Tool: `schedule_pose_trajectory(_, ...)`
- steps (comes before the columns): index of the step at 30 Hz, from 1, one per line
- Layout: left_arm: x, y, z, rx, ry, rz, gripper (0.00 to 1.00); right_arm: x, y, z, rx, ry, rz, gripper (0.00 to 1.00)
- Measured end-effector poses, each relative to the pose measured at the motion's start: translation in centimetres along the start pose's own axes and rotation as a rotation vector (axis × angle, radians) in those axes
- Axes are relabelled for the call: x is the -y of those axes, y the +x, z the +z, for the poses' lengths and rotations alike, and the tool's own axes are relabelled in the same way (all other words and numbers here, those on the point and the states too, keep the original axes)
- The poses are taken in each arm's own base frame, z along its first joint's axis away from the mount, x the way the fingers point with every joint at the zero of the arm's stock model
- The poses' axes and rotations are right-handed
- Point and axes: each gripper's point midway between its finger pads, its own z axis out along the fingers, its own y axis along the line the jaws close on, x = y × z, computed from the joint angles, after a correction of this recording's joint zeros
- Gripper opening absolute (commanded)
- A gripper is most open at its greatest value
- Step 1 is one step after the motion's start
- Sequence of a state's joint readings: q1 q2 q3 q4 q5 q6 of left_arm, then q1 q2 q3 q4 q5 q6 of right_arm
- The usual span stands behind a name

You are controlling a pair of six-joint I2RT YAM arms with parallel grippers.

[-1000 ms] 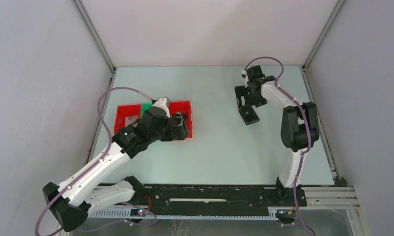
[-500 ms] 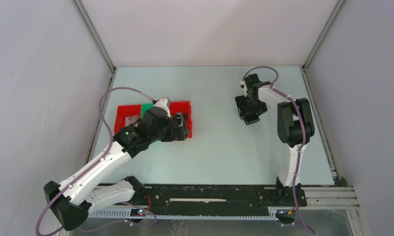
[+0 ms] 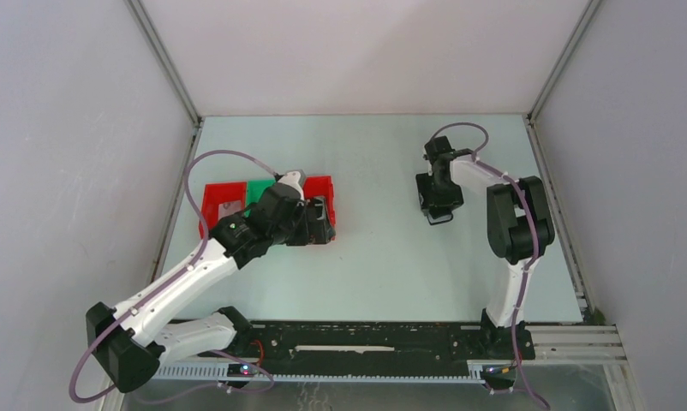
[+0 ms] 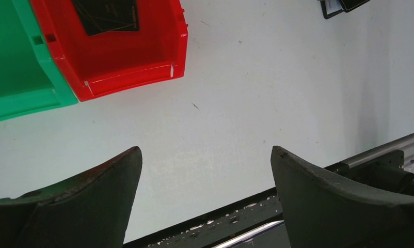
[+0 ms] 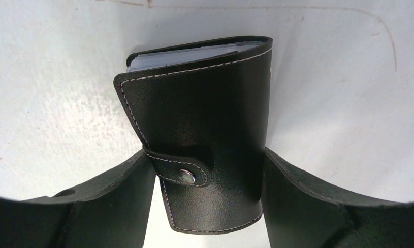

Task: Take the credit cards out of the card holder
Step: Move the card holder to the center of the board.

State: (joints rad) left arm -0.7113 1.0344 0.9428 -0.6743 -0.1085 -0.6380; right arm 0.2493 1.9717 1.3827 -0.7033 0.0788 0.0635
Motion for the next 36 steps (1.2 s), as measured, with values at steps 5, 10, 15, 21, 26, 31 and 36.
schedule_pose_trajectory(5,0.1,0.2,0.2,-0.010,0.004,0.002,1.00,-1.3,1.5,-0.6,-0.028,0.025,0.032,0.76)
schedule_pose_trajectory(10,0.1,0.2,0.4,-0.012,0.002,0.003,1.00,-3.8,6.1,-1.9,-0.077,-0.010,0.159,0.91)
schedule_pose_trajectory(15,0.1,0.7,1.8,-0.045,-0.025,0.012,0.98,-7.8,10.7,-3.1,-0.115,-0.068,0.270,1.00)
schedule_pose_trajectory(21,1.9,2.0,3.2,-0.080,-0.029,0.107,1.00,-10.3,10.4,-6.3,-0.023,-0.207,0.319,1.00)
schedule_pose_trajectory(26,5.2,1.3,3.9,-0.075,0.016,0.174,0.98,-6.3,8.8,-9.9,0.172,-0.314,0.491,0.84)
schedule_pose_trajectory(31,9.5,-0.5,6.3,-0.076,0.063,0.287,0.90,-2.5,10.6,-8.4,0.178,-0.314,0.703,0.75)
schedule_pose_trajectory(36,15.1,-0.1,9.1,-0.097,0.123,0.490,0.76,-1.6,13.0,-6.9,0.117,-0.345,0.863,0.76)
